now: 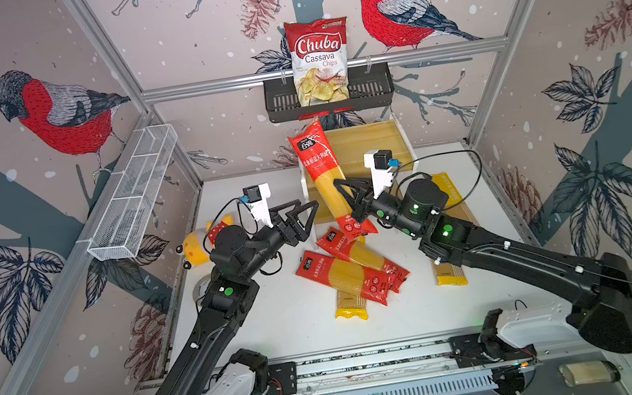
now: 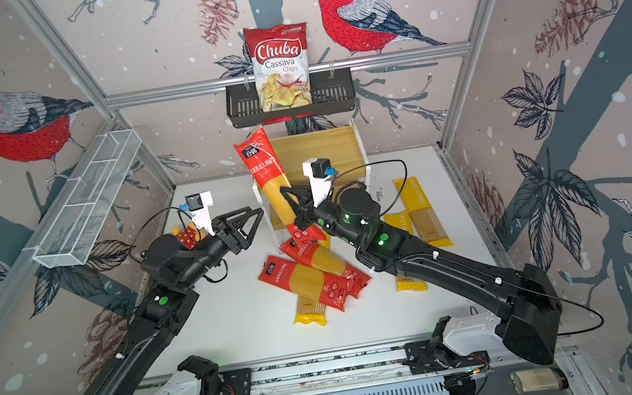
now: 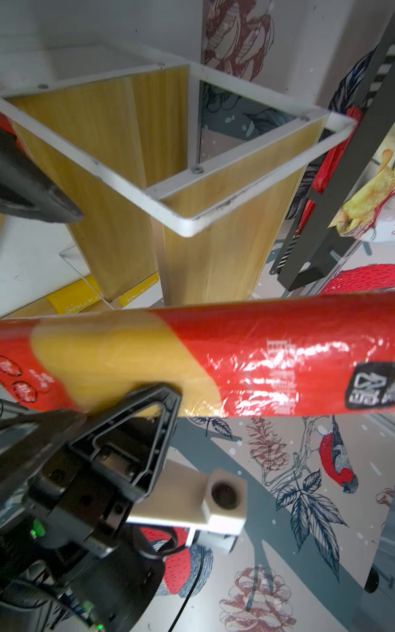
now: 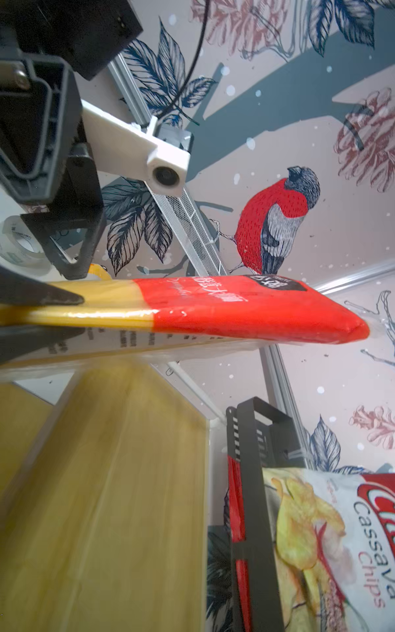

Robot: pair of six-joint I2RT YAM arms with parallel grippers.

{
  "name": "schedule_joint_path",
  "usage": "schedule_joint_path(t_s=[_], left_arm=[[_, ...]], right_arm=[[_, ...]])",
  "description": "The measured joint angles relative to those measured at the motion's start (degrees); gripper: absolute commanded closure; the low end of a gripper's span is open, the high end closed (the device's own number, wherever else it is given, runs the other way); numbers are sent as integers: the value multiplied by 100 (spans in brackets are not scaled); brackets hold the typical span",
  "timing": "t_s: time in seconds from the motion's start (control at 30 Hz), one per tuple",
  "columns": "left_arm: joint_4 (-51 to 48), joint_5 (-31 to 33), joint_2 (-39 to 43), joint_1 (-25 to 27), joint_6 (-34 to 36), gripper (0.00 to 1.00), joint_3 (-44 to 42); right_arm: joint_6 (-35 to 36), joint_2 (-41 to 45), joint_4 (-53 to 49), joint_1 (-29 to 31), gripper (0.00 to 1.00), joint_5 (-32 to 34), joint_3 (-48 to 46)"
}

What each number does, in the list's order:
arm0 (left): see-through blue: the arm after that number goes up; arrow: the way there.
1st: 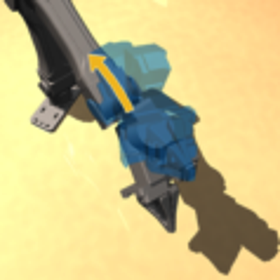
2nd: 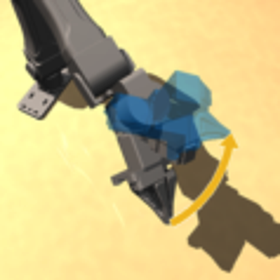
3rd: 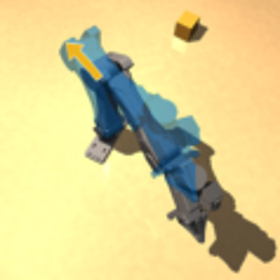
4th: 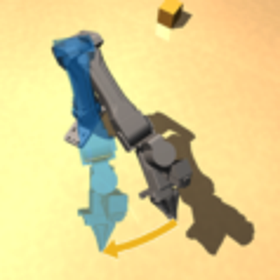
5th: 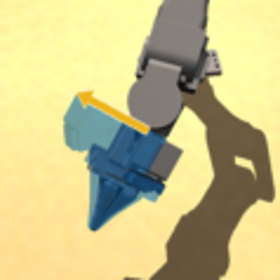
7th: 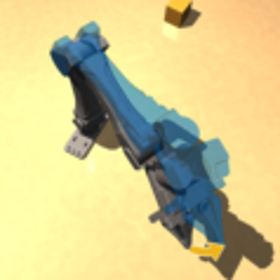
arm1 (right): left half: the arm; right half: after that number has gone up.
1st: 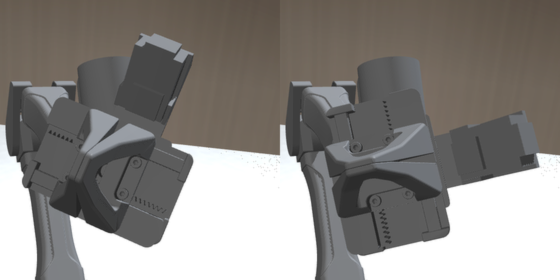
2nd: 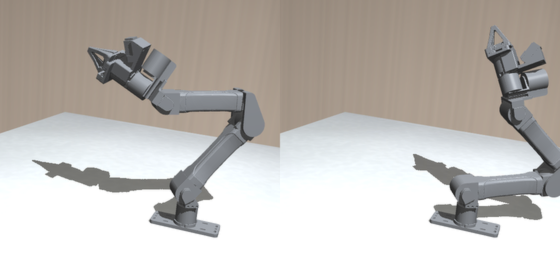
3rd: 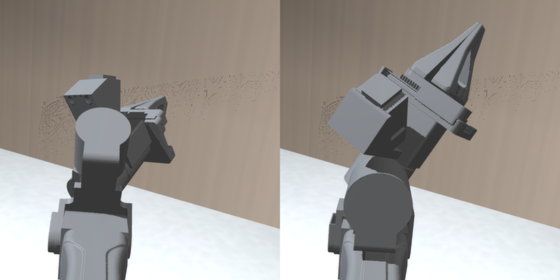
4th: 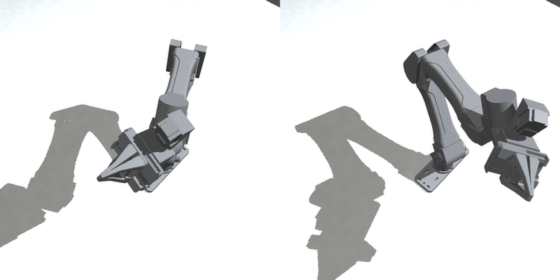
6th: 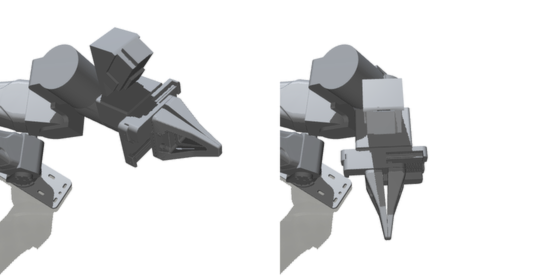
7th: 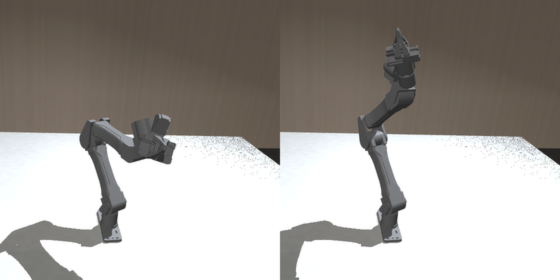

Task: Place and organize the pasta boxes and bags onto the shelf
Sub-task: 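Lift the spaghetti bag upright with both grippers toward the shelf, then lower the upright bag onto the shelf's upper tier with both grippers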

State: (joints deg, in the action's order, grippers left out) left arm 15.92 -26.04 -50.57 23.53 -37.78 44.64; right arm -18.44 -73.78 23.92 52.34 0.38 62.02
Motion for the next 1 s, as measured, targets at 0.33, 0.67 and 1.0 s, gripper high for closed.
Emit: schedule_joint_path(t_s=[0.33,0.67,1.0], left_arm=[[437,-293,-608,-11,-144,9,17],[673,-839,-1165,-308,-682,10,144],[1775,-1141,-1582,-13,-1816,13,-114]], right_arm=[[-1193,-319,142,-562,100,-61,184],[-2677,-619,85,-879,100,87,494],[-3777,-820,-737,-970,100,319,1029]])
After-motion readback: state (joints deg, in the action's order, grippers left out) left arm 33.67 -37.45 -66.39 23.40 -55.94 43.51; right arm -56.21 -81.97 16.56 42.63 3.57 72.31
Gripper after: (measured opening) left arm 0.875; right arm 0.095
